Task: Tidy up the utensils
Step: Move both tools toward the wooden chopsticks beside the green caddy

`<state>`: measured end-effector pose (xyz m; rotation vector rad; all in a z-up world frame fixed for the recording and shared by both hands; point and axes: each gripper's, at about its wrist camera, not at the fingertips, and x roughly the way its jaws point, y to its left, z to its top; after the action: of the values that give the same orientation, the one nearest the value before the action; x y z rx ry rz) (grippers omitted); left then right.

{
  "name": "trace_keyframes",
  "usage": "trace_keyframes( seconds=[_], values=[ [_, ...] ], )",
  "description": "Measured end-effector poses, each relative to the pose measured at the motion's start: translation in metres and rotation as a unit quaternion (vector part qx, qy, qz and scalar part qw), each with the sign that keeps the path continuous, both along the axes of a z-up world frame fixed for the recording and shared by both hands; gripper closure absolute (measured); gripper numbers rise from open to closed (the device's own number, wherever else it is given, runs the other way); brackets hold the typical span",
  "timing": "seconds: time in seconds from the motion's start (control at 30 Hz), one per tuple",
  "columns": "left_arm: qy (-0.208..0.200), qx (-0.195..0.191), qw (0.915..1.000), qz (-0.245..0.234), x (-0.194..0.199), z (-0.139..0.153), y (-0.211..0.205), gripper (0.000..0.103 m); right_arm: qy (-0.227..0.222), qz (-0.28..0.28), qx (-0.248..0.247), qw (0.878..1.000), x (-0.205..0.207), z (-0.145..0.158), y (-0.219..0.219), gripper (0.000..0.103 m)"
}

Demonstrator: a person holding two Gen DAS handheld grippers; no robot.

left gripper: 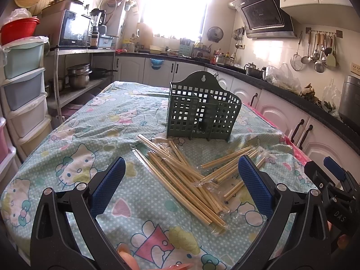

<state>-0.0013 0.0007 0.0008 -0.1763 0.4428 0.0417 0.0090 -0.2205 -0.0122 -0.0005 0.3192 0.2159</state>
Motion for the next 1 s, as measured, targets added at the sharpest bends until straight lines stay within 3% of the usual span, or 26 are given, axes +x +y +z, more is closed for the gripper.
trace_keyframes(
  seconds=[1.0],
  values=[
    [-0.005, 0.001, 1.0000, 0.000, -0.0005, 0.0050, -0.0024, 0.011, -0.001, 0.000, 0.000, 1.000, -0.0006, 0.0027, 0.0017, 0.006]
  ],
)
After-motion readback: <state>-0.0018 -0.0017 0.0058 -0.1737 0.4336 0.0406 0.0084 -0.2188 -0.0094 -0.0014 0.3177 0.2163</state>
